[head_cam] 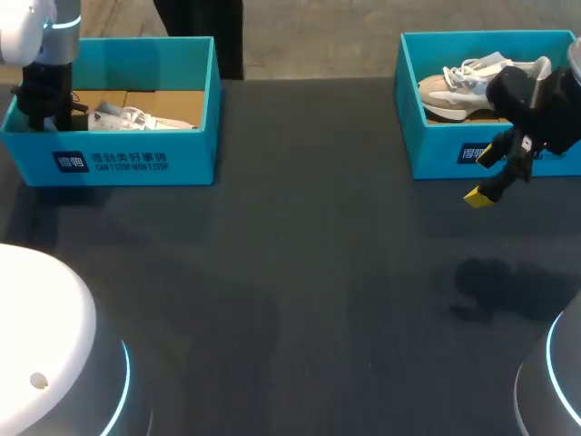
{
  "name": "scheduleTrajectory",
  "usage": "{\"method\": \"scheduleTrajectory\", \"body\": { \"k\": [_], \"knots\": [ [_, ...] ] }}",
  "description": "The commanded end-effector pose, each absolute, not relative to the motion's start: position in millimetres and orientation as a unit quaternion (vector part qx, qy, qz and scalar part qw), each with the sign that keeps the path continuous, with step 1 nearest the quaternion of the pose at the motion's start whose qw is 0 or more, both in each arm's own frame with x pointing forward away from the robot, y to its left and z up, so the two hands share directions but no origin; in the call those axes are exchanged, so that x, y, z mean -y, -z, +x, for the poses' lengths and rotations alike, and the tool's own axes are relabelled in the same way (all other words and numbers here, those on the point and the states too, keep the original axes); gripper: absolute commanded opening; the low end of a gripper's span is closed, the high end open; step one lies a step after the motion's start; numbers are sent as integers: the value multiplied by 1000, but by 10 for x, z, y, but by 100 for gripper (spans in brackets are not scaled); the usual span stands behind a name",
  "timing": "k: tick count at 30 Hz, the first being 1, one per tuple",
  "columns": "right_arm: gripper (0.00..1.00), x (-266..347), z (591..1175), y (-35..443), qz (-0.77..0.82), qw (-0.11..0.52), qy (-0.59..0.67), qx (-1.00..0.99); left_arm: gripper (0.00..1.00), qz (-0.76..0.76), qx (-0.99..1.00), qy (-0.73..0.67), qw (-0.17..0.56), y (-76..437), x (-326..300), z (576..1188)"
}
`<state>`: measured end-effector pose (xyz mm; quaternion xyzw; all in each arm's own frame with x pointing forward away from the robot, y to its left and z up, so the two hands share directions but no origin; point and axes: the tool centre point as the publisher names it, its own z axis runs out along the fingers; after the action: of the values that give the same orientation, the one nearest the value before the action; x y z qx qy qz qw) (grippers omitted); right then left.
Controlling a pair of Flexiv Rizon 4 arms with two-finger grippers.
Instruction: Take the shoe out of the shoebox, open the shoe tongue, remove and reinsert the insole, then place the shoe into the shoebox
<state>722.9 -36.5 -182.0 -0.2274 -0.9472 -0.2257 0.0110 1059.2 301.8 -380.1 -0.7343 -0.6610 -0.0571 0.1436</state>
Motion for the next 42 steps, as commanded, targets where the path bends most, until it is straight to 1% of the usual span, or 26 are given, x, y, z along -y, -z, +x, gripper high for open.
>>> {"method": "scheduleTrajectory", "body": {
  "k": [1, 5, 12, 13, 16, 17, 19, 21, 22, 25, 26, 28, 29, 33, 34, 37, 39, 40, 41, 42],
  "knots": [
    [100, 355, 7249, 1828, -228, 12, 224, 948, 74, -737, 660, 57, 138, 3721, -3016, 10577],
    [100, 355, 7249, 1828, -228, 12, 224, 948, 76, -740, 658, 58, 123, 3606, -2984, 10568],
    [100, 355, 7249, 1828, -228, 12, 224, 948, 72, -743, 660, 63, 92, 3343, -2936, 10574],
    [100, 355, 7249, 1828, -228, 12, 224, 948, 67, -744, 659, 63, 90, 3306, -2930, 10574],
    [100, 355, 7249, 1828, -228, 12, 224, 948, 66, -744, 661, 65, 78, 3180, -2909, 10570],
    [100, 355, 7249, 1828, -228, 12, 224, 948, 63, -742, 662, 68, 75, 3127, -2903, 10566],
    [100, 355, 7249, 1828, -228, 12, 224, 948, 61, -740, 666, 69, 66, 3053, -2901, 10554],
    [100, 355, 7249, 1828, -228, 12, 224, 948, 56, -735, 671, 72, 58, 2955, -2904, 10533],
    [100, 355, 7249, 1828, -228, 12, 224, 948, 50, -735, 672, 74, 53, 2903, -2906, 10518],
    [100, 355, 7249, 1828, -228, 12, 224, 948, 46, -732, 676, 75, 42, 2767, -2909, 10474],
    [100, 355, 7249, 1828, -228, 12, 224, 948, 43, -731, 677, 76, 41, 2720, -2911, 10458],
    [100, 355, 7249, 1828, -228, 12, 224, 948, 42, -730, 678, 76, 39, 2656, -2912, 10416],
    [100, 355, 7249, 1828, -228, 12, 224, 948, 38, -730, 678, 75, 37, 2612, -2914, 10379],
    [100, 355, 7249, 1828, -228, 12, 224, 948, 35, -728, 681, 74, 31, 2506, -2913, 10278],
    [100, 355, 7249, 1828, -228, 12, 224, 948, 33, -728, 681, 74, 30, 2482, -2913, 10252],
    [100, 355, 7249, 1828, -228, 12, 224, 948, 31, -715, 695, 70, 20, 2410, -2927, 10161],
    [100, 355, 7249, 1828, -228, 12, 224, 948, 32, -705, 706, 67, 12, 2361, -2939, 10103],
    [100, 355, 7249, 1828, -228, 12, 224, 948, 34, -695, 715, 68, 13, 2322, -2950, 10063],
    [100, 355, 7249, 1828, -228, 12, 224, 948, 41, -686, 724, 74, 10, 2281, -2952, 10012],
    [100, 355, 7249, 1828, -228, 12, 224, 948, 44, -679, 730, 74, 9, 2262, -2956, 9986]
  ]
}}
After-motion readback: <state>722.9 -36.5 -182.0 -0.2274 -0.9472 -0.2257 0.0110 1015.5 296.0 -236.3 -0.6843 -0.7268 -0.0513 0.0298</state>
